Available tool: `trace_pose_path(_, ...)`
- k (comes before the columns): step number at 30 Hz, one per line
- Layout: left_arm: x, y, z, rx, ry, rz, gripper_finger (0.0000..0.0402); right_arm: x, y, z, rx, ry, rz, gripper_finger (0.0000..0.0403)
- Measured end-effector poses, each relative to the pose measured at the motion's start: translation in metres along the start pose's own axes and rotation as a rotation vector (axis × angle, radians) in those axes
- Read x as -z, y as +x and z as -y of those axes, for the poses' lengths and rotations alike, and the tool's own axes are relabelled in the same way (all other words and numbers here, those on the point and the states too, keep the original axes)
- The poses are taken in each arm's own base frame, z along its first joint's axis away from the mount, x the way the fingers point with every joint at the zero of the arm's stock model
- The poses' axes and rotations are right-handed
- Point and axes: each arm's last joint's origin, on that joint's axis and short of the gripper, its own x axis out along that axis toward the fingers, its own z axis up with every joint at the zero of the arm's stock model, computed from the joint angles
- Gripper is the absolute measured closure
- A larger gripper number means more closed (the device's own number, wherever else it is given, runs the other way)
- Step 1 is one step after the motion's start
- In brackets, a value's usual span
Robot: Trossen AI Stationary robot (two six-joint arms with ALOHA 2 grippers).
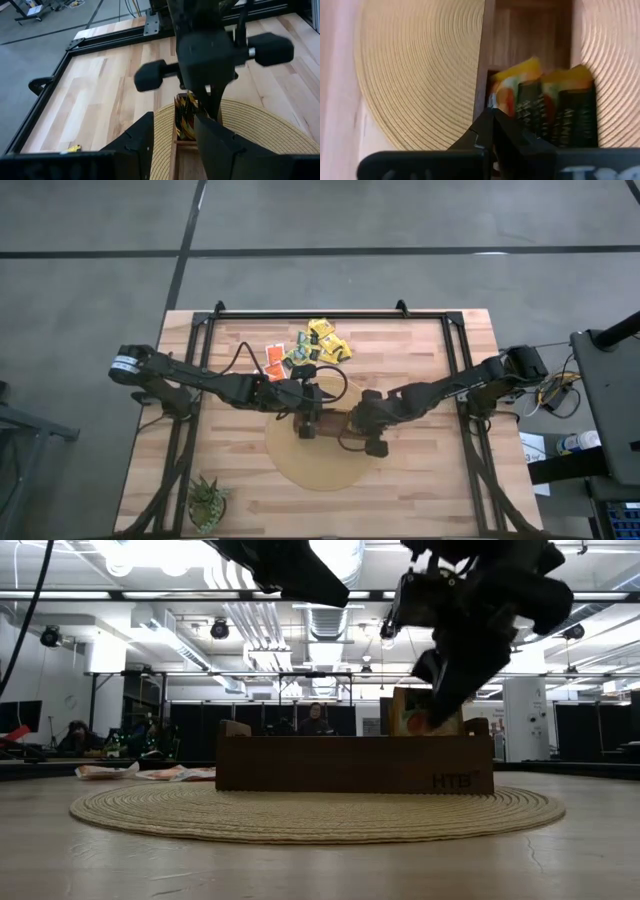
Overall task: Pick & Place Tea
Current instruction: Put the orange and green tea bag into the wooden organizer
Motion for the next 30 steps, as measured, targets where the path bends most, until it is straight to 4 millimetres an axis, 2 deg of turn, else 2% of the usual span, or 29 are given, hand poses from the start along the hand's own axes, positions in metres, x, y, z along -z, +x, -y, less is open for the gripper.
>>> trace_pose_path(4,0.0,0.0,0.0,0.0,0.0,0.0,0.0266,0.0,0.006,0.001,-0.025,0.0,-0.028,0.0394)
trace_pose_path(13,0.0,0.0,0.0,0.001,0.0,0.0,0.0266,-0.007,0.002,-0.002,-0.041,-0.015,-0.013,0.0394)
trace_pose_path(17,0.0,0.0,0.0,0.001,0.0,0.0,0.0266,-0.007,0.001,0.0,0.033,-0.03,-0.001,0.0394)
trace_pose_path(21,0.0,0.0,0.0,0.001,-0.001,-0.001,0.0266,-0.002,0.011,0.004,0.089,-0.028,-0.056,0.0394)
trace_pose_path(26,0.0,0.0,0.0,0.001,-0.002,0.0,0.0266,0.0,0.023,0.005,0.043,-0.021,-0.104,0.0394)
trace_pose_path(30,0.0,0.0,0.0,0.001,-0.002,-0.002,0.0266,-0.003,0.024,0.005,0.011,-0.022,-0.114,0.0394)
